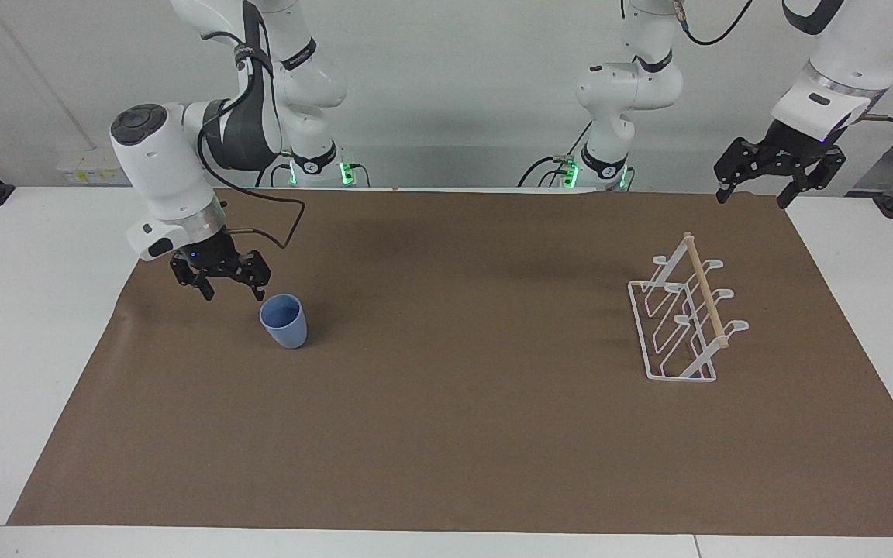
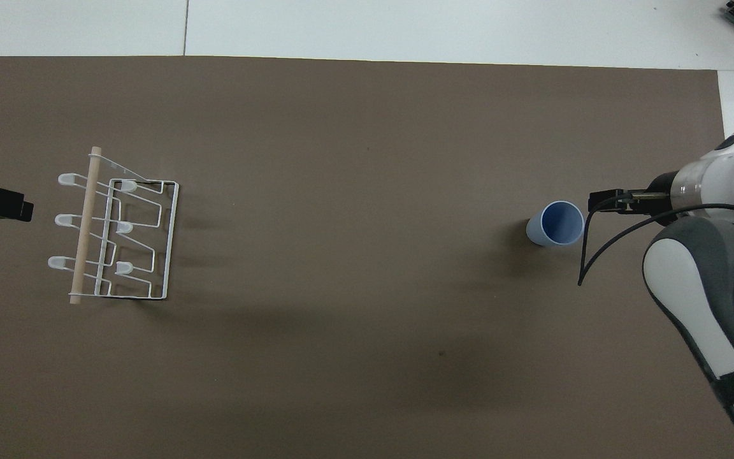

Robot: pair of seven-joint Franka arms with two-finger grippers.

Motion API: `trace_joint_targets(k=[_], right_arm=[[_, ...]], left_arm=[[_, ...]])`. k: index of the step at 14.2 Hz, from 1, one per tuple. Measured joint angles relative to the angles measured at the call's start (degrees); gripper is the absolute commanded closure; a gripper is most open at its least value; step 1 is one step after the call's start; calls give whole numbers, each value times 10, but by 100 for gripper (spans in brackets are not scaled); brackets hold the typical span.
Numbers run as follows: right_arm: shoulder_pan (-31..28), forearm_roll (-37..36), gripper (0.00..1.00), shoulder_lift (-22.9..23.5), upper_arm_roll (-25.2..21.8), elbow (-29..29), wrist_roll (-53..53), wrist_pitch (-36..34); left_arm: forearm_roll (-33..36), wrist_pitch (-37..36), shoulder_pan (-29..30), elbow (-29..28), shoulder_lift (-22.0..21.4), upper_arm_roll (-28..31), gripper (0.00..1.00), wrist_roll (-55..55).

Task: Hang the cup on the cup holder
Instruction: 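Reach the right gripper toward the rim of the blue cup, then close the right gripper on the blue cup's rim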

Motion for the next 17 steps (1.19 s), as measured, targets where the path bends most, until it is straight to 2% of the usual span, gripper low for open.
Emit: trace_joint_targets(k=[7,17], right_arm=[[0,-2,0,1,0,-31,-11,2],[0,-2,0,7,-1,-70,-11,48]], left_arm=[[0,0,0,0,0,0,0,0],[0,0,0,0,0,0,0,0]])
